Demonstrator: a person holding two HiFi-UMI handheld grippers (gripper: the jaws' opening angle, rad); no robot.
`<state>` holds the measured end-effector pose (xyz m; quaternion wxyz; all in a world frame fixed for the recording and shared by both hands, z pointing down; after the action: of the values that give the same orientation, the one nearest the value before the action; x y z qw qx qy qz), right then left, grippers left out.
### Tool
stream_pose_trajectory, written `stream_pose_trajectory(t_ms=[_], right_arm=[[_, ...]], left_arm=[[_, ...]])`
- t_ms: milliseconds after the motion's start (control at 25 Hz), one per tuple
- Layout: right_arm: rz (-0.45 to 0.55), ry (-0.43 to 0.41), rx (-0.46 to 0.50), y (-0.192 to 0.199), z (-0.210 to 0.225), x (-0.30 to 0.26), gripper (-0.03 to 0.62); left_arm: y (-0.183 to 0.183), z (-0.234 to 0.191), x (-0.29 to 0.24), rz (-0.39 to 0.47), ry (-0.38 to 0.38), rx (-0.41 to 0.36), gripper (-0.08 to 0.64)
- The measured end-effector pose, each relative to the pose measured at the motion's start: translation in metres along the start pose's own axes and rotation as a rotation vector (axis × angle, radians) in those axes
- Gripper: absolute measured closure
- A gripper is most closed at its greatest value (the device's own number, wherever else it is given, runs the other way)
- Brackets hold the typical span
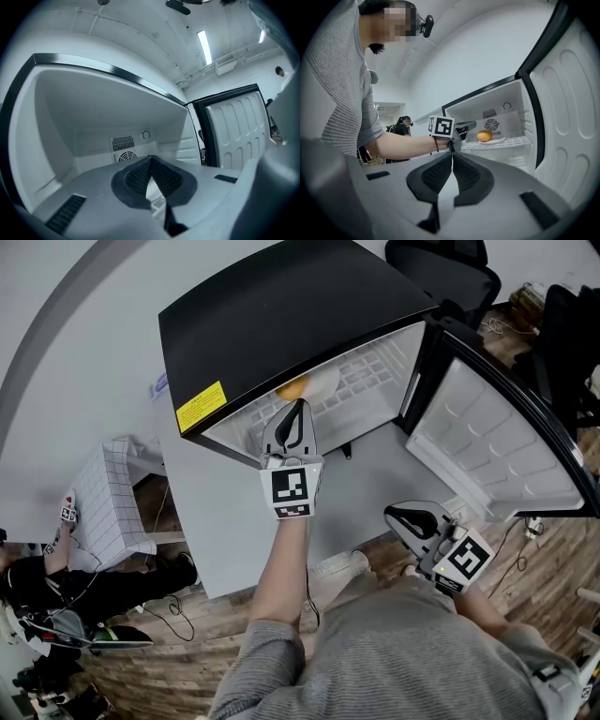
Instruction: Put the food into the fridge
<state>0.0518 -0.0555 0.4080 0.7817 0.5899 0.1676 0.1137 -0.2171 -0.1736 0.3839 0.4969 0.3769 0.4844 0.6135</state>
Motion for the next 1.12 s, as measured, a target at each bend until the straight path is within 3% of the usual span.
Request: stream_pose_trajectory(t_ms=[520, 1120], right_arm=[[0.010, -0.050, 0.021, -0.003, -0.008, 0.013, 0.578], [0.032, -0.105, 0.046, -0.005, -0.021, 0.045, 0.578]], left_arm=[[-0.009, 0.027, 0.040, 0.027, 0.028, 0.051, 0.549], [-0.032, 0.106, 0.124, 0.040, 0.107, 0.119, 0.549]])
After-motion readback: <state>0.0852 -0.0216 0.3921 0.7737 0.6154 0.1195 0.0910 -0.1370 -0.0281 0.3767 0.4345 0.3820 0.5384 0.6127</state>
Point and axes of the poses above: the fingertips, and each gripper's own axes: x backward along the fingers, z to its right, y out of its underside, the point moved 10 cm from there along x, backward along the fingers, and after that the axes turned 3 degrees about -x, right-handed, at the moved point
